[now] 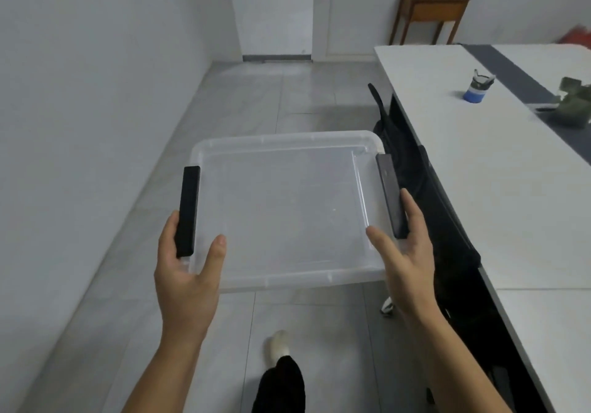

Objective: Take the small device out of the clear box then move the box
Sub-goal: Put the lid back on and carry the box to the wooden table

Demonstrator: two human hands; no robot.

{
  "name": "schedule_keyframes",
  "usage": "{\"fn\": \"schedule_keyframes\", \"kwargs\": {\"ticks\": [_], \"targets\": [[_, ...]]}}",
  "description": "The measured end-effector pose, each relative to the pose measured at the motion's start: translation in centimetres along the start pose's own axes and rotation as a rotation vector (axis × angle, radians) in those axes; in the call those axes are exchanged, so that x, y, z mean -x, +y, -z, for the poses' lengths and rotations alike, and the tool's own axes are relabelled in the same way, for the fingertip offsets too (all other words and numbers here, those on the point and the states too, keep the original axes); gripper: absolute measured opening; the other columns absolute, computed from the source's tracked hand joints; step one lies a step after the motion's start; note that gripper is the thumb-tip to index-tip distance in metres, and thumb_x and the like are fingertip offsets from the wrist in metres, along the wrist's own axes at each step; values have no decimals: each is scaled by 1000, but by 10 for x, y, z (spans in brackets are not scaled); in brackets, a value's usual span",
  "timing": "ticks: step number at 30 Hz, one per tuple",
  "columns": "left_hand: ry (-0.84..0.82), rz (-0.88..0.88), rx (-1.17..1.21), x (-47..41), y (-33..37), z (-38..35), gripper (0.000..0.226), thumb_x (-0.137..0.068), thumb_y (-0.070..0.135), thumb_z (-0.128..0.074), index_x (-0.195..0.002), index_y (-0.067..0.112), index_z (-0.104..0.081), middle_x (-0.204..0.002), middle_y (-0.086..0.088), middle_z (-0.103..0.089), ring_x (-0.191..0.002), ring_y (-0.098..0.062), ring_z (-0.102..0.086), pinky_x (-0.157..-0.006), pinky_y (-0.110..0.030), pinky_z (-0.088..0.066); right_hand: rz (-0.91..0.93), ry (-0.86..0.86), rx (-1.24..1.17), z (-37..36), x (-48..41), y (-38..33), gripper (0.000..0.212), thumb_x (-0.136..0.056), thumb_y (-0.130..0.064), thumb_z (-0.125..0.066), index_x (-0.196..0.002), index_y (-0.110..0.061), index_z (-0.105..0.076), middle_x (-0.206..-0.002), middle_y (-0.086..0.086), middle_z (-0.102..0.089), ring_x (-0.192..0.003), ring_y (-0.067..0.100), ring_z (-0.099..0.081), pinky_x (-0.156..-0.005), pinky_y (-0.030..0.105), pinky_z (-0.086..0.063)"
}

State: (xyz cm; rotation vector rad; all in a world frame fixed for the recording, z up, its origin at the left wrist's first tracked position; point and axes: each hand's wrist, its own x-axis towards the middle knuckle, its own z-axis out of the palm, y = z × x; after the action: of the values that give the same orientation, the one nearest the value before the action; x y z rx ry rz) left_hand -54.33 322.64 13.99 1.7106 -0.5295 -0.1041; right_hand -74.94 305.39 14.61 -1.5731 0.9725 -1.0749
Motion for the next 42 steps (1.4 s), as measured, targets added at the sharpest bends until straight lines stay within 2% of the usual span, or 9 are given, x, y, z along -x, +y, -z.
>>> {"fn": "schedule_keyframes", "kwargs": {"ticks": [4,10,20,25,29,31,34,37,42], "targets": [[-19,0,39,-127,-17,-71,65,-88,25,-73,-146,29,-44,-127,30,-55,-112,25,-50,-92,3,-38,29,23,46,-54,-128,12,80,-79,-32,-67,-153,-29,-36,-136,-38,-40,-119,-28,-40,-94,1,-36],[-209,-58,67,-302,4,-211,70,-88,24,-74,-151,21,-43,-137,17,-54,-117,25,-47,-99,-1,-37,8,206,103,-73,-298,12,84,-76,-43,-66,-153,-30,-36,-152,-20,-42,-136,-8,-38,-114,29,-34],[-335,-101,45,-539,-14,-466,70,-88,22,-75,-151,20,-44,-136,16,-57,-116,21,-51,-98,-2,-39,-83,332,49,-111,-599,110,81,-80,-38,-65,-154,-25,-35,-155,-13,-41,-140,2,-39,-117,41,-34],[-235,-85,36,-678,-3,-549,70,-88,20,-74,-150,24,-42,-125,33,-50,-105,35,-46,-89,7,-34,-80,228,5,-164,-778,114,82,-79,-38,-65,-154,-29,-32,-156,-17,-38,-140,-3,-36,-117,33,-33],[-148,-27,55,-781,-11,-605,73,-88,26,-74,-152,26,-39,-132,29,-49,-110,34,-43,-102,-10,-34,-42,125,15,-206,-909,118,79,-82,-35,-64,-155,-29,-32,-155,-20,-37,-138,-10,-34,-105,4,-31],[-132,-17,56,-832,-24,-643,72,-88,26,-74,-152,26,-40,-127,36,-48,-110,34,-43,-99,-6,-34,-29,106,27,-228,-975,131,79,-82,-34,-64,-154,-28,-32,-152,-24,-38,-134,-18,-33,-99,-3,-29],[-133,-18,81,-910,-43,-709,71,-87,24,-75,-150,27,-42,-124,37,-49,-109,34,-44,-96,-1,-35,-10,124,57,-257,-1070,156,78,-82,-35,-64,-154,-27,-34,-145,-28,-40,-127,-24,-35,-96,-4,-31],[-213,-1,99,-992,-52,-781,69,-89,22,-74,-150,27,-41,-125,39,-45,-106,37,-42,-89,8,-32,-34,195,107,-278,-1161,174,77,-82,-36,-62,-153,-27,-35,-150,-21,-42,-132,-13,-38,-98,1,-33],[-382,-45,97,-1114,-30,-914,72,-88,21,-75,-151,22,-41,-139,16,-51,-109,35,-42,-94,6,-31,-88,375,152,-275,-1288,184,77,-81,-38,-62,-153,-30,-34,-151,-21,-40,-121,-27,-37,-102,15,-31]]}}
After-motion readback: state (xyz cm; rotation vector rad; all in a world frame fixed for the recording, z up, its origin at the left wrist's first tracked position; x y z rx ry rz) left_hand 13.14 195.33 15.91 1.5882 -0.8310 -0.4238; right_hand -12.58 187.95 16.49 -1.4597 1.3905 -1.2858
